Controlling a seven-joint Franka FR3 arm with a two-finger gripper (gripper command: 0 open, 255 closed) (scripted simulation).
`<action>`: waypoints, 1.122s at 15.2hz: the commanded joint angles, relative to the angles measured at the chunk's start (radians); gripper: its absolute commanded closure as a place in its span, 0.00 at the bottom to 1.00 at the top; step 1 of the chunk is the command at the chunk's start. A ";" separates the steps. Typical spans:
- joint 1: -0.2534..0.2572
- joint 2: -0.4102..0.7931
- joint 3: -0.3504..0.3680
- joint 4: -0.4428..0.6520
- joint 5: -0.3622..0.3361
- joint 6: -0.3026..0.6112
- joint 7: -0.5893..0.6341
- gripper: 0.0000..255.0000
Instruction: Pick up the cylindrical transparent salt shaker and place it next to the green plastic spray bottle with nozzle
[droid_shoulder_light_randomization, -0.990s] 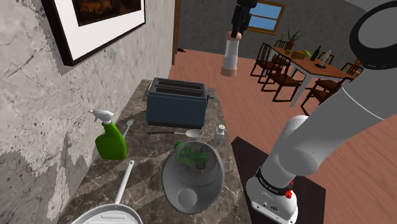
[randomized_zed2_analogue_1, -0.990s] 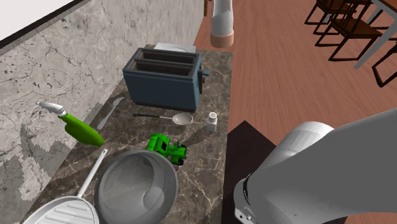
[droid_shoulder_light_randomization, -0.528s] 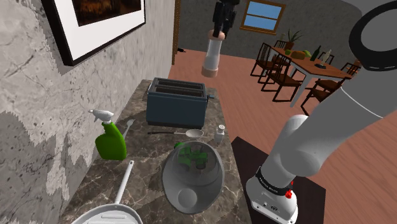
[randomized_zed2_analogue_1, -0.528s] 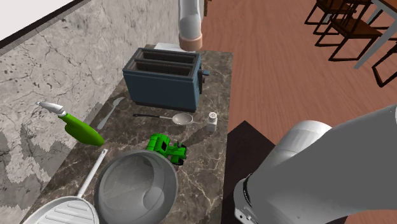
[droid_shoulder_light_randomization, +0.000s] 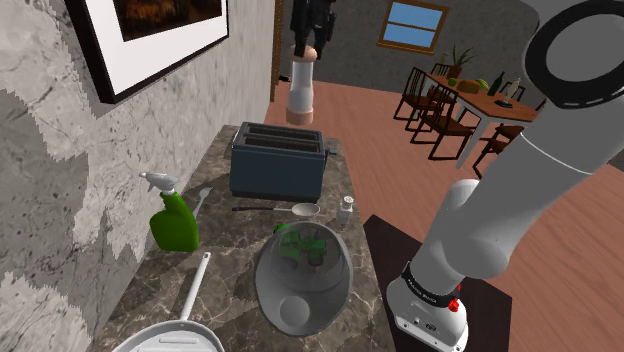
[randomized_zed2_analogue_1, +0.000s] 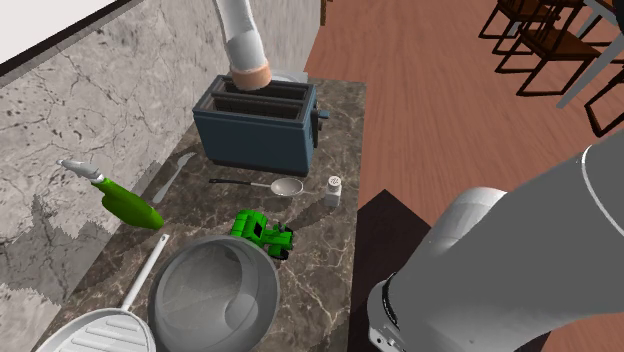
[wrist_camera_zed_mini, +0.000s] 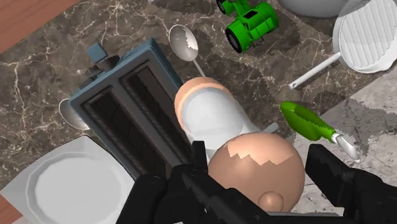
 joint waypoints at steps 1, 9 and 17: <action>0.020 0.033 0.027 0.037 0.012 0.001 0.050 1.00; 0.092 0.218 0.107 0.249 0.044 -0.003 0.210 1.00; 0.166 0.534 0.164 0.693 0.057 -0.108 0.366 1.00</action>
